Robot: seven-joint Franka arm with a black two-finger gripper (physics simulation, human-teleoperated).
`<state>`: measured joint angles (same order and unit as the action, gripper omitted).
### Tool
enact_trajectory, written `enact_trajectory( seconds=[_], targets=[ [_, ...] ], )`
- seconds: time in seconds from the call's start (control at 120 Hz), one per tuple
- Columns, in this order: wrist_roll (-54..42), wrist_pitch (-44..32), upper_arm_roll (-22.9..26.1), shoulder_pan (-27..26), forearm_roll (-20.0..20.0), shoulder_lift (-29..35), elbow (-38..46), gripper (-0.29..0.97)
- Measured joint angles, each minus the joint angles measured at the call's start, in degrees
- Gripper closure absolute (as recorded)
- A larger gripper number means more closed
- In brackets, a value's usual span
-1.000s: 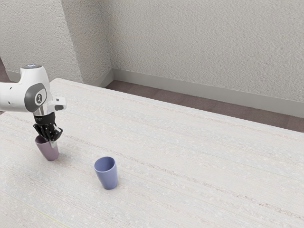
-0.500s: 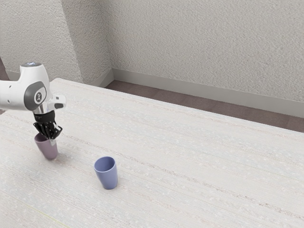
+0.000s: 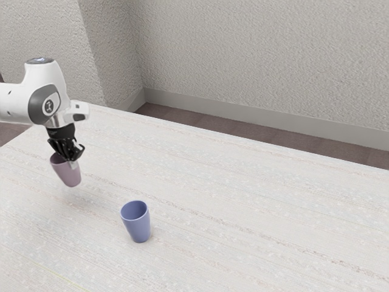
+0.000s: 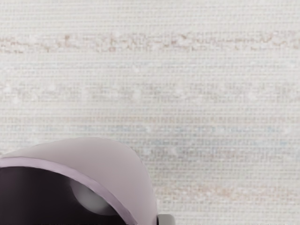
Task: Place the left cup onto the right cup
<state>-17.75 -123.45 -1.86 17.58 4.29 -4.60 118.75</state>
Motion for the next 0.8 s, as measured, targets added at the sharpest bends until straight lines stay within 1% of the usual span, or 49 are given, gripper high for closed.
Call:
enact_trajectory(
  seconds=[0.433, 0.8],
  targets=[
    [-0.1, 4.3, 3.0, -1.1, 0.0, 4.3, 0.0, 0.79],
    [-0.3, 7.9, 4.4, -4.4, 0.0, 7.8, 0.1, 0.79]
  ],
)
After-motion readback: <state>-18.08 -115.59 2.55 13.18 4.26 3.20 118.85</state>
